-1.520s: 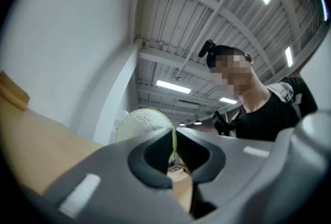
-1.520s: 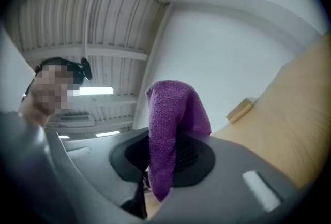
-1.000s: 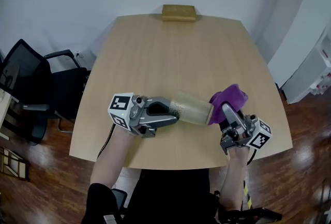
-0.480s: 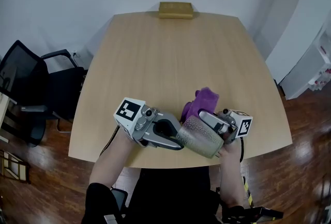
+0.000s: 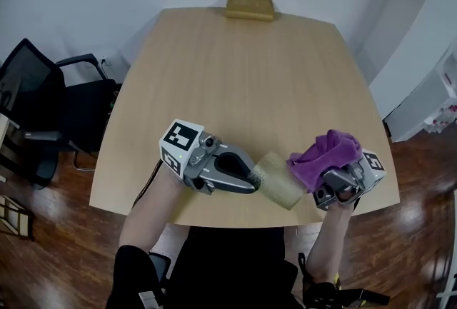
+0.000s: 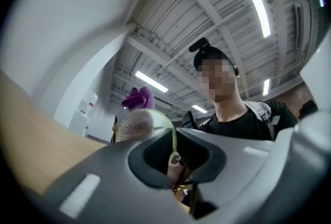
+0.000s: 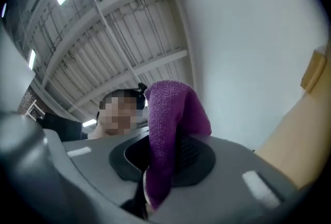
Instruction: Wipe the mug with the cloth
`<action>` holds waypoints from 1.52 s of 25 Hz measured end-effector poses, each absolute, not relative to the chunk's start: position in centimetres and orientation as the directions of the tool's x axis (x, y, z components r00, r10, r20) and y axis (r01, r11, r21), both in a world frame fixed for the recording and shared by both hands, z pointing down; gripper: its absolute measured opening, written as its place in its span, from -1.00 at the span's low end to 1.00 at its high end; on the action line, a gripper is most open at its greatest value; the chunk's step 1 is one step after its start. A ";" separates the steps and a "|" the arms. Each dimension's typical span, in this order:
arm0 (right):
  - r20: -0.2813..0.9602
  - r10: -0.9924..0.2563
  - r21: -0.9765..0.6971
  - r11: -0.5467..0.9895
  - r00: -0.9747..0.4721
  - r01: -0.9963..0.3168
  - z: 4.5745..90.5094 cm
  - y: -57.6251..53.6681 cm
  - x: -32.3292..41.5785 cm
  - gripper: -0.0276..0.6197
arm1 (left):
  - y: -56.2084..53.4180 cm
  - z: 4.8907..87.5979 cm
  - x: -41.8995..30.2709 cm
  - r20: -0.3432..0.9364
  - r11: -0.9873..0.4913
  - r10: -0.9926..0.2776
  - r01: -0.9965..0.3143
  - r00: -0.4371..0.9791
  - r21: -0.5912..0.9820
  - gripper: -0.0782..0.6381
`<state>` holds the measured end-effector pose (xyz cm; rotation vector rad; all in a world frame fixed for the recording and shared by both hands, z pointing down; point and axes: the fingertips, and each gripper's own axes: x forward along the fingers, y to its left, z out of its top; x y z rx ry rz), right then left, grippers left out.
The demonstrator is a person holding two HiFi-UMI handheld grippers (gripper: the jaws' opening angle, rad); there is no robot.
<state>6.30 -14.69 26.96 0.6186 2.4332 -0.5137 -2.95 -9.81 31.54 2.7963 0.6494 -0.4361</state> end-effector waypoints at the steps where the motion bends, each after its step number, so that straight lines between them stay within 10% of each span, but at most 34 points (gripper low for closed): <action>1: -0.563 0.342 -0.223 0.814 -0.753 0.537 27.3 -13.9 4.9 -0.74 | -9.4 32.0 -2.5 -0.324 -0.859 0.411 0.481 0.852 0.176 -0.66; 9: -0.312 0.116 -0.334 0.916 -0.943 0.224 31.8 -19.1 -1.1 -0.74 | -8.4 34.5 -0.5 -0.215 -0.829 0.465 0.508 0.859 0.235 -0.66; 16: -0.481 0.043 -0.183 0.972 -0.876 0.148 27.7 -18.4 6.8 -0.74 | -14.1 33.6 -2.8 -0.226 -0.937 0.188 0.243 0.956 0.249 -0.66; 25: 0.069 -0.262 -0.122 0.956 -0.963 -0.269 34.6 -21.0 -0.4 -0.74 | -15.8 39.7 0.1 0.170 -0.998 -0.010 -0.019 0.985 0.054 -0.66; 30: 0.027 -0.233 -0.146 0.961 -0.972 -0.234 34.0 -20.0 -4.0 -0.74 | -18.2 43.4 1.1 0.373 -0.964 -0.238 -0.170 0.897 -0.206 -0.65; 33: -0.200 -0.216 -0.226 0.959 -0.956 -0.170 31.2 -19.8 -2.9 -0.74 | -19.9 41.5 0.1 0.229 -0.960 -0.281 -0.272 0.932 -0.071 -0.66; 38: -0.310 -0.593 -0.393 0.792 -0.743 -0.467 30.6 -26.1 5.5 -0.74 | -21.9 37.5 -2.7 -0.013 -0.932 -0.336 -0.331 0.942 0.147 -0.66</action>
